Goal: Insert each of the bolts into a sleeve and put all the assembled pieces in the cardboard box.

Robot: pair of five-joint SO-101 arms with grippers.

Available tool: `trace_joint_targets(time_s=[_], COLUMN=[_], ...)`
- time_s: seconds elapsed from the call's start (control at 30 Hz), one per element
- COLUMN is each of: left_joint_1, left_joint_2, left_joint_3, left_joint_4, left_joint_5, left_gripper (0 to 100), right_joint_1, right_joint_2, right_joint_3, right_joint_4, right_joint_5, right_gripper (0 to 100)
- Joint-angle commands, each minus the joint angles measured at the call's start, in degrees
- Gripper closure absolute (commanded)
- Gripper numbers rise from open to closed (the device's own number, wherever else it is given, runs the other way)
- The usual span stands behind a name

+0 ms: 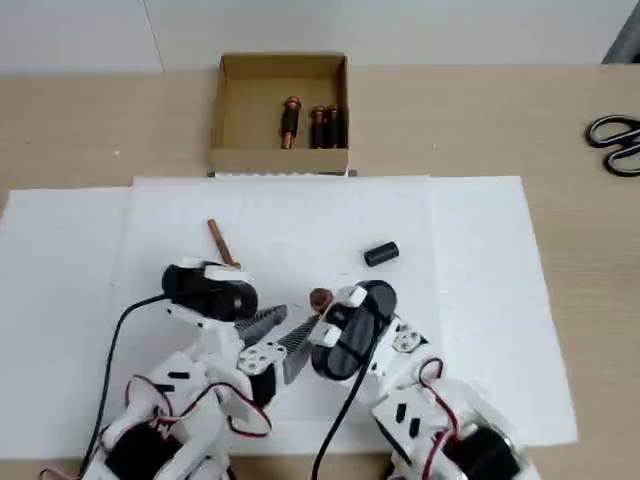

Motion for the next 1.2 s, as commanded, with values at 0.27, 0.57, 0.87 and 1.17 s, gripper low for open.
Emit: trace_joint_targets(time_s=[0.27, 0.57, 0.87, 1.17], left_joint_1=[-13.0, -26.9, -27.3, -27.7], left_joint_2=[-0.4, -0.4, -0.3, -0.4], left_joint_3=[-0.1, 11.6, 17.6, 17.6], left_joint_4=[-1.1, -13.1, -17.5, -15.7], left_joint_5=[-7.6, -12.7, -22.9, -18.5], left_gripper=[83, 99, 99, 99], right_joint_1=[1.4, 16.2, 18.9, 19.1], right_joint_2=[-0.3, 0.3, 1.9, 36.8], right_joint_3=[-0.6, -0.5, -2.5, -28.0], right_joint_4=[-1.8, -3.6, -4.2, -5.9], right_joint_5=[0.0, -5.4, -13.3, -15.6], right_gripper=[99.6, 99.6, 99.6, 99.6])
